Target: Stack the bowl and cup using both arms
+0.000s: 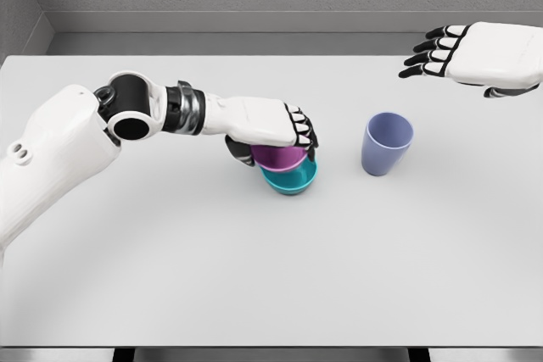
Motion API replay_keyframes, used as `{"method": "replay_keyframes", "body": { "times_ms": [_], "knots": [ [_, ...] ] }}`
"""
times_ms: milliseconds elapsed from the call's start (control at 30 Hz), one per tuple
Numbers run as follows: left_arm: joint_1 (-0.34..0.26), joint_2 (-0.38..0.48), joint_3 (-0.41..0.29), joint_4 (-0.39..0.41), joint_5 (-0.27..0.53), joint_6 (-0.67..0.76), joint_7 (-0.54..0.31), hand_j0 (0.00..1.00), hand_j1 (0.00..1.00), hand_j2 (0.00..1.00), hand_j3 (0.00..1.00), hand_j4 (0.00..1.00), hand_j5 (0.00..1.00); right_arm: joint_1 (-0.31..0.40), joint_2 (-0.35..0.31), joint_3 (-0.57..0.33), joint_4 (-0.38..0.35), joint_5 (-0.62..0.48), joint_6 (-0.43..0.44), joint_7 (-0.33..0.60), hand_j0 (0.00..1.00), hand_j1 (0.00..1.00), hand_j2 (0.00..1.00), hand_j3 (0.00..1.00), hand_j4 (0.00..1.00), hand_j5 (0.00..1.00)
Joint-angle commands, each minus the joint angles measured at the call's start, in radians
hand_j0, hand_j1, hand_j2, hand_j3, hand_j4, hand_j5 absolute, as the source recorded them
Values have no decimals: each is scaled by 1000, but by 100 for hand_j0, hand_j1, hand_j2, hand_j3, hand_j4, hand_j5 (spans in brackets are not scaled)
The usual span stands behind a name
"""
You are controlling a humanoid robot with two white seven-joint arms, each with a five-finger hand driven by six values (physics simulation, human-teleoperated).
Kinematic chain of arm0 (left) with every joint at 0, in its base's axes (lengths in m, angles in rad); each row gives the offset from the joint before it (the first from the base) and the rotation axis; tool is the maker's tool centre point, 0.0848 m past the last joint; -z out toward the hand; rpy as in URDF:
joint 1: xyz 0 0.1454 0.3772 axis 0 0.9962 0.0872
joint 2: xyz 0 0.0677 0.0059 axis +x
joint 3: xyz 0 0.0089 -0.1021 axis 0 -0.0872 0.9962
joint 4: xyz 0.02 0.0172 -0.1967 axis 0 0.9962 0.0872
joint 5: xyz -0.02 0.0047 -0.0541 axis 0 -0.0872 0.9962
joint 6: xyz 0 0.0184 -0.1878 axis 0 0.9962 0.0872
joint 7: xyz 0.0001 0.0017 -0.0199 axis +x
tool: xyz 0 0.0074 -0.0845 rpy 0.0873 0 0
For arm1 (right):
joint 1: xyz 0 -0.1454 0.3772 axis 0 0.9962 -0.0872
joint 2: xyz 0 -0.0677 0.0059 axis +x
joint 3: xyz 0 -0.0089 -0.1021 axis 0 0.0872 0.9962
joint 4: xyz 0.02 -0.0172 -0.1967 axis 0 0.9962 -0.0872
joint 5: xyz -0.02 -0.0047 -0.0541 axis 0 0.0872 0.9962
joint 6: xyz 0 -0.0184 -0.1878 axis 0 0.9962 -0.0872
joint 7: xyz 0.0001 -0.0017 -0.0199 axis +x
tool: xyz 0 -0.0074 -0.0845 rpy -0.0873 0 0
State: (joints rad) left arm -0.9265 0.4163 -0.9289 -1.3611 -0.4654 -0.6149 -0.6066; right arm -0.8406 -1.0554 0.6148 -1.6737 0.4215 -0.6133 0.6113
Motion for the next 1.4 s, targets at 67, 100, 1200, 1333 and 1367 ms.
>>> {"method": "replay_keyframes", "body": {
  "times_ms": [67,100,1200,1333,1367],
  "knots": [
    [0,-11,-16,5,19,4,-1,66,66,66,66,66,66,0,-3,0,0,-3,2,0,100,100,100,100,100,100],
    [0,-11,-21,5,22,4,-1,66,66,66,66,66,66,0,-3,0,0,-3,2,0,100,100,100,100,100,100],
    [6,-37,-56,42,36,4,-1,100,100,100,100,100,100,-3,8,34,2,5,2,0,100,100,100,100,100,100],
    [6,-34,-54,42,37,4,-1,100,100,100,100,100,100,-3,9,36,2,5,2,0,100,100,100,100,100,100],
    [6,-34,-56,42,37,4,-1,100,100,100,100,100,100,-3,9,36,2,5,2,0,100,100,100,100,100,100]
  ]
}}
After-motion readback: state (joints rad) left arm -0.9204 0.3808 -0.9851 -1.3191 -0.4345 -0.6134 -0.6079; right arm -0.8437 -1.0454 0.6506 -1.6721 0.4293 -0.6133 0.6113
